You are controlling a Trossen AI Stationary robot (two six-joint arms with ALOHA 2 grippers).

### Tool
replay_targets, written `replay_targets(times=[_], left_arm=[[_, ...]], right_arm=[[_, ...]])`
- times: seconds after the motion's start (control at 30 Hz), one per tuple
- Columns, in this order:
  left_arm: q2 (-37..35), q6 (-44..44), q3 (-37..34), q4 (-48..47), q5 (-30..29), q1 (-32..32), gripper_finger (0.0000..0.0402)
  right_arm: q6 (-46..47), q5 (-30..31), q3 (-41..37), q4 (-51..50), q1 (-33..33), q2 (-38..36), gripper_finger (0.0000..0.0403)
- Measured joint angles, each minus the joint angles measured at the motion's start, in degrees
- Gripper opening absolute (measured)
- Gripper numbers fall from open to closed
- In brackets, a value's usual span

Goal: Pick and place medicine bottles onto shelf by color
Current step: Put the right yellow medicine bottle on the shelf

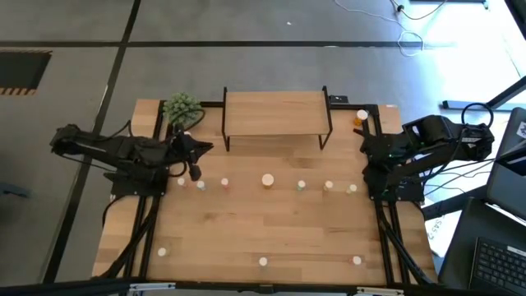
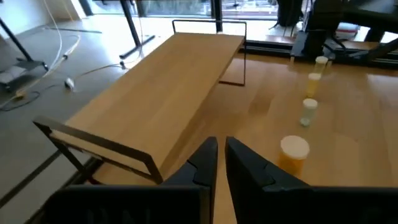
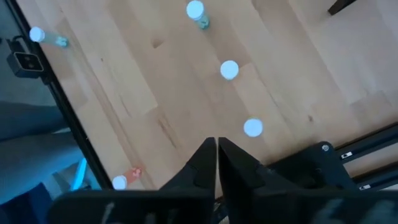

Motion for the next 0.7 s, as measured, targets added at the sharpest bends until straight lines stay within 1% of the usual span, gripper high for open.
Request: replay_targets(times=[0.23,0.33,0.43,0.53,0.7], left_arm=[[1.67,0.22,3.59,-2.32,0.89,-0.02,0.0028],[1.77,0.19,5.24,-5.74,1.41,0.00,0.0028],[1.77,-1.16,7.07,-7.94,4.03,-0.02,0.0028],[1.79,-2.69,7.97,-9.75,5.17,-0.02,0.0028],[1.77,-2.69,8.07,-10.08,6.22,-0.02,0.0027]], right_arm=[[-0.31,0.23,0.00,0.72,0.00,0.25,0.0088],[-4.89,0.74,0.00,1.56,0.00,0.29,0.0109],[-8.34,1.97,-0.02,3.01,0.02,0.53,0.0116],[-10.51,1.97,-0.02,5.17,0.02,1.01,0.0117],[-10.86,1.97,-0.02,6.16,0.02,3.16,0.0117]])
